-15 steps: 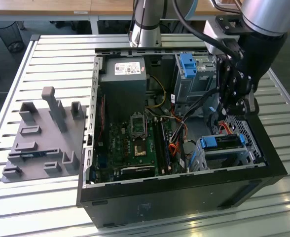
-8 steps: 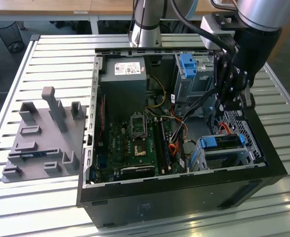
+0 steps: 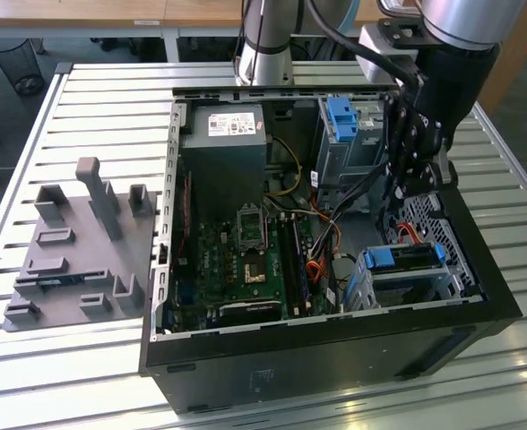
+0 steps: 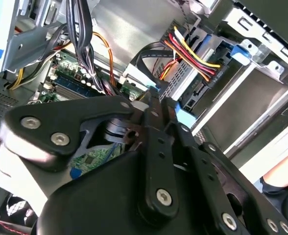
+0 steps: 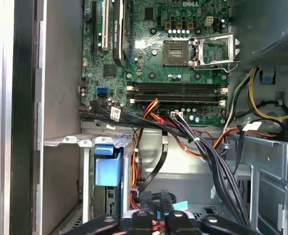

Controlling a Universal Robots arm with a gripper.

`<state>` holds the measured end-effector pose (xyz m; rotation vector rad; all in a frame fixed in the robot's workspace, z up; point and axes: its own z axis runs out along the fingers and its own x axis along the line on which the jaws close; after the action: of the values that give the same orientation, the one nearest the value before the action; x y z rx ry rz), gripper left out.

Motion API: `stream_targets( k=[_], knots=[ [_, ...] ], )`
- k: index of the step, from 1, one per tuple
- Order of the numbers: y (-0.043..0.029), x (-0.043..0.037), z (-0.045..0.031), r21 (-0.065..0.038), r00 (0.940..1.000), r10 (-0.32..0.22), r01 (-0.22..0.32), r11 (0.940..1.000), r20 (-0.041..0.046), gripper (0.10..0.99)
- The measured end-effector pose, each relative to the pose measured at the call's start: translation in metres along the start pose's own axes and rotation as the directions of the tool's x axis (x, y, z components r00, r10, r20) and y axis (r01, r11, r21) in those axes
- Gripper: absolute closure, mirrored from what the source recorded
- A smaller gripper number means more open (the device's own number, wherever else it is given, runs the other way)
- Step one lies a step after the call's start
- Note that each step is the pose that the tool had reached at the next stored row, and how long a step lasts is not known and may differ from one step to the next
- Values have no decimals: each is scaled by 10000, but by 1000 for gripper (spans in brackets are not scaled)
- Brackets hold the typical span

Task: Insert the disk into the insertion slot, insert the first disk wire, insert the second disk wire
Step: 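Insert the second disk wire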

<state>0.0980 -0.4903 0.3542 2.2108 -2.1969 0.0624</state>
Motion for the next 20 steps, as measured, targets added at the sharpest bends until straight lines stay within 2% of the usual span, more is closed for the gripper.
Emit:
stream_targets(
  k=[1, 2, 4, 5, 9, 17, 18, 20],
  knots=[
    [0, -8, 8, 0, 10000, -1, 1, 10000, -31, 902],
    [0, -15, 16, 0, 10000, -1, 1, 10000, -59, 839],
    [0, -27, 32, 0, 10000, -1, 1, 10000, -97, 839],
    [0, -32, 46, 0, 9999, -2, 2, 10000, -144, 839],
    [1, -42, 77, -2, 9991, -5, 5, 10000, -434, 839],
    [0, -62, 121, -7, 9942, -13, 12, 10000, -1079, 839],
    [0, -63, 126, -8, 9935, -14, 13, 10000, -1138, 839],
    [0, -65, 133, -8, 9931, -13, 12, 10000, -1174, 855]
  ],
)
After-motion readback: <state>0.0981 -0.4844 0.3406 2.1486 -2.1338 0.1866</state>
